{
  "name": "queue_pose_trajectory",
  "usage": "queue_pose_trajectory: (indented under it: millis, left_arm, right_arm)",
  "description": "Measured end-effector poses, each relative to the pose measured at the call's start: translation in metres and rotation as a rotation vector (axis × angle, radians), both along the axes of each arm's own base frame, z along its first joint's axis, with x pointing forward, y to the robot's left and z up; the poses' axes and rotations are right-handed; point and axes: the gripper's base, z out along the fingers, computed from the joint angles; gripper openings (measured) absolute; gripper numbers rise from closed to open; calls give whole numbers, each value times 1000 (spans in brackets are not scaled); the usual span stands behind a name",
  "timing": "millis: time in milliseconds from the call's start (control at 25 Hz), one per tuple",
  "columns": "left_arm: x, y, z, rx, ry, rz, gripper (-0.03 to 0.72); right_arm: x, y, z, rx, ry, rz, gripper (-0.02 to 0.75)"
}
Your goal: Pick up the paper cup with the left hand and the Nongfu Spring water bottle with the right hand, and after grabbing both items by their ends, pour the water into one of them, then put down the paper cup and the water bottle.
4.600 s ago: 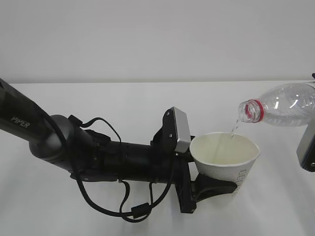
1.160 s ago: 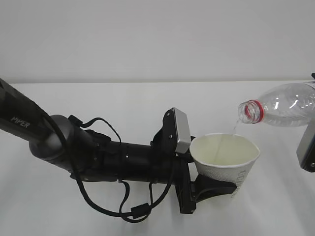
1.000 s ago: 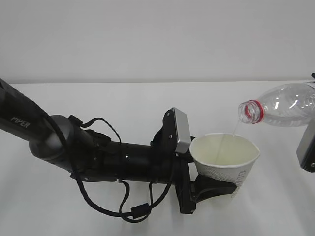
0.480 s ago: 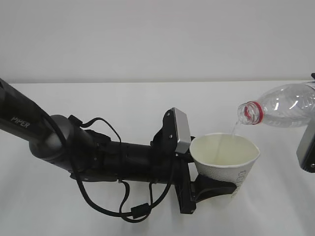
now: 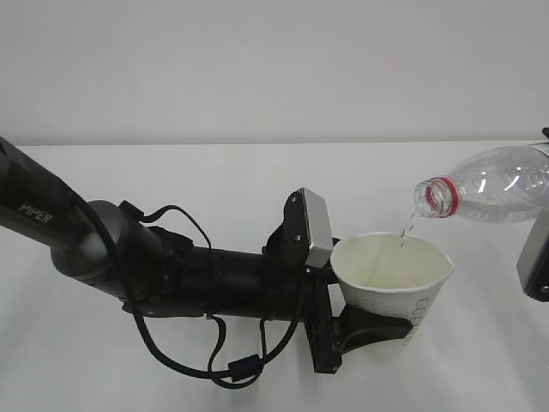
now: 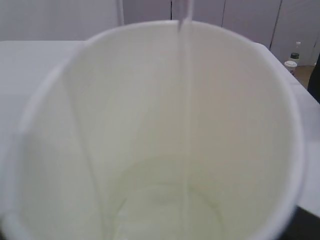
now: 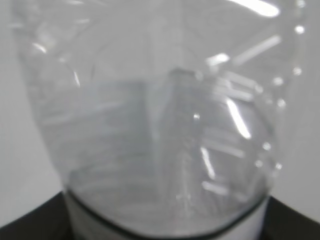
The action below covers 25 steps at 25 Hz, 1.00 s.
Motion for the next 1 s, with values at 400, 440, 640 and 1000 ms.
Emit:
queue_pose_trajectory:
  millis: [400,440,640,1000]
  left_arm:
    - [0,0,0,0,0,0,498]
    - [0,0,0,0,0,0,498]
    - [0,0,0,0,0,0,498]
    - [0,0,0,2,0,1,498]
  right_arm:
    - [0,0,0,-3,0,2,440]
    - [0,0,0,-3,0,2,440]
    - [0,0,0,-3,0,2,440]
    - [0,0,0,-4,-1,2,440]
